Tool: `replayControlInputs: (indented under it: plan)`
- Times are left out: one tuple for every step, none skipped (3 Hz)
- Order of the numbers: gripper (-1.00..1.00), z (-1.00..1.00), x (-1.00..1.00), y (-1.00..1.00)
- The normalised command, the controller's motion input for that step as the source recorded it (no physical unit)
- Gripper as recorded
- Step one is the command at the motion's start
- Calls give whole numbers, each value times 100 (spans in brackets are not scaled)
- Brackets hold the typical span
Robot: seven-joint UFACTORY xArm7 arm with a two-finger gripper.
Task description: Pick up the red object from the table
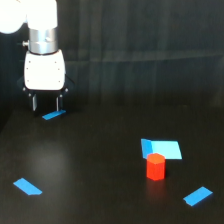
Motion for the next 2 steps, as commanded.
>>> replayControlInputs:
  plan:
    - [100, -19, 25, -9]
    - [100, -22, 54, -19]
